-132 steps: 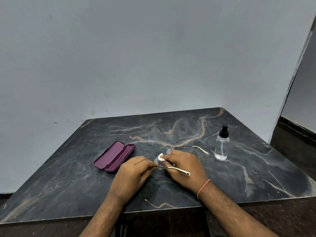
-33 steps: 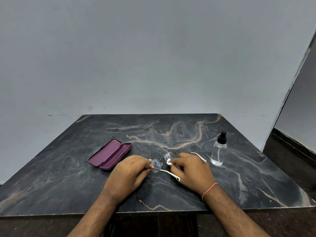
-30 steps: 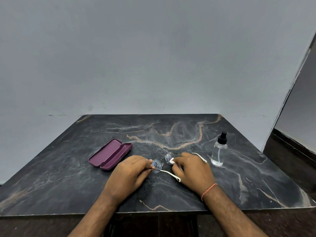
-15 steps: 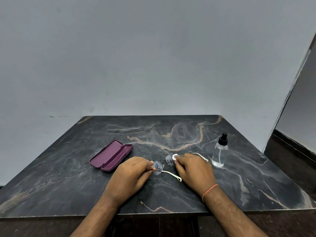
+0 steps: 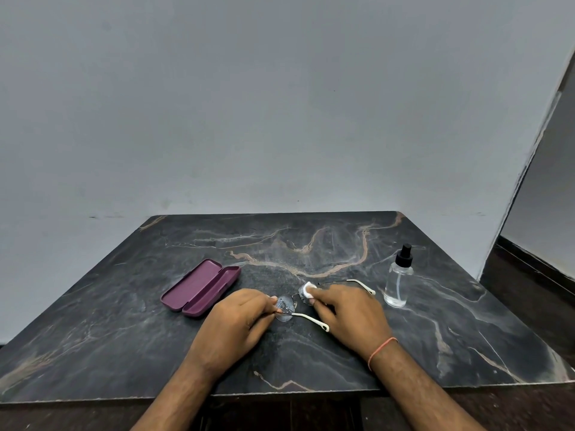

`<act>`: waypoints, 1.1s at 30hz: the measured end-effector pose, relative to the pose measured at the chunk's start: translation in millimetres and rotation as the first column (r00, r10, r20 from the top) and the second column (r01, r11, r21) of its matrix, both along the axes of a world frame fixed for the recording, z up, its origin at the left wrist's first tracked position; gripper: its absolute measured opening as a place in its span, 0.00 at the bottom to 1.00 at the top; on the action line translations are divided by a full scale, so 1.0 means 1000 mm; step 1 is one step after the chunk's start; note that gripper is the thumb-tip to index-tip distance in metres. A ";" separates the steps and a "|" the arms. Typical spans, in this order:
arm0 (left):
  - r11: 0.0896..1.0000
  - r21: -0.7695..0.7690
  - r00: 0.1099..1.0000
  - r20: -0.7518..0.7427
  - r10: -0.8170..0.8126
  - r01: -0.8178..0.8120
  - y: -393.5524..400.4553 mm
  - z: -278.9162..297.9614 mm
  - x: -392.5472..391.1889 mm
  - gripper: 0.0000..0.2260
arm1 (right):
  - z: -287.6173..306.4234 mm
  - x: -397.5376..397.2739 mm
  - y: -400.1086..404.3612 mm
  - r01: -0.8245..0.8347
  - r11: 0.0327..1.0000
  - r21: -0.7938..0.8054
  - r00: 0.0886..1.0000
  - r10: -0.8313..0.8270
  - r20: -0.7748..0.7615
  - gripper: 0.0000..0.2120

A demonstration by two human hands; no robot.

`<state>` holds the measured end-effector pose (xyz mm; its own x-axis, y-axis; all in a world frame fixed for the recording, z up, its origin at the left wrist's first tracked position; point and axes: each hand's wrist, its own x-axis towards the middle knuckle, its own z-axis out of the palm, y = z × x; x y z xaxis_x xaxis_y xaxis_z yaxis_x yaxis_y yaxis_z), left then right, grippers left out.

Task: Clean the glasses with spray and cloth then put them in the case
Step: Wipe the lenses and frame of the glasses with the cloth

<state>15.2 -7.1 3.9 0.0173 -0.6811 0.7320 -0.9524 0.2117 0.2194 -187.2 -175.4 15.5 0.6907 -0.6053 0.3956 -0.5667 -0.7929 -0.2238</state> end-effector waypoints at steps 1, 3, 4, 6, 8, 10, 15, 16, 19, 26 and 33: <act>1.000 -0.004 1.000 0.002 0.000 0.000 0.000 0.000 0.000 0.05 | 0.000 -0.001 0.001 -0.006 1.000 0.026 1.000 0.006 0.014 0.17; 1.000 -0.003 1.000 0.001 -0.003 0.003 -0.001 -0.001 0.000 0.06 | -0.001 -0.001 0.001 0.017 0.999 0.041 0.999 -0.019 0.048 0.17; 1.000 0.001 1.000 -0.001 -0.004 0.004 -0.001 -0.002 0.000 0.06 | -0.002 -0.001 0.000 0.038 0.999 0.022 0.998 -0.039 0.055 0.17; 1.000 0.007 1.000 -0.001 -0.005 0.005 -0.002 -0.003 0.001 0.05 | -0.003 0.000 -0.002 0.074 0.997 -0.023 0.996 -0.073 0.054 0.16; 1.000 0.005 1.000 0.005 -0.005 0.005 -0.002 -0.004 0.003 0.05 | -0.002 0.001 -0.003 0.080 0.996 -0.035 0.996 -0.078 0.050 0.15; 1.000 -0.001 1.000 0.007 -0.008 0.008 -0.002 -0.004 0.003 0.03 | -0.002 0.002 -0.003 0.047 0.999 -0.021 0.998 -0.046 0.033 0.17; 1.000 -0.002 1.000 0.011 -0.003 0.003 -0.002 -0.002 0.000 0.06 | 0.001 -0.001 0.000 -0.069 0.997 0.037 0.997 0.068 0.041 0.18; 1.000 0.002 1.000 0.010 -0.003 0.003 -0.002 -0.002 0.000 0.06 | 0.000 -0.001 0.001 -0.075 0.996 0.038 0.996 0.074 0.041 0.17; 1.000 0.002 1.000 0.004 -0.005 0.005 -0.002 -0.002 0.001 0.06 | 0.000 0.001 -0.001 -0.024 1.000 -0.011 1.000 0.024 0.019 0.18; 1.000 -0.005 1.000 0.013 -0.001 0.002 -0.002 -0.003 0.001 0.06 | -0.002 0.000 -0.001 -0.051 0.999 -0.003 0.999 0.051 0.002 0.17; 1.000 0.000 1.000 0.010 -0.012 0.012 -0.003 -0.003 0.001 0.03 | -0.004 0.000 -0.005 0.026 0.999 -0.028 1.000 -0.026 0.014 0.17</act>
<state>16.3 -9.9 1.3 0.0012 -0.6812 0.7321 -0.9519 0.2234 0.2095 -186.8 -180.3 12.0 0.6692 -0.6117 0.4219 -0.5844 -0.7839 -0.2096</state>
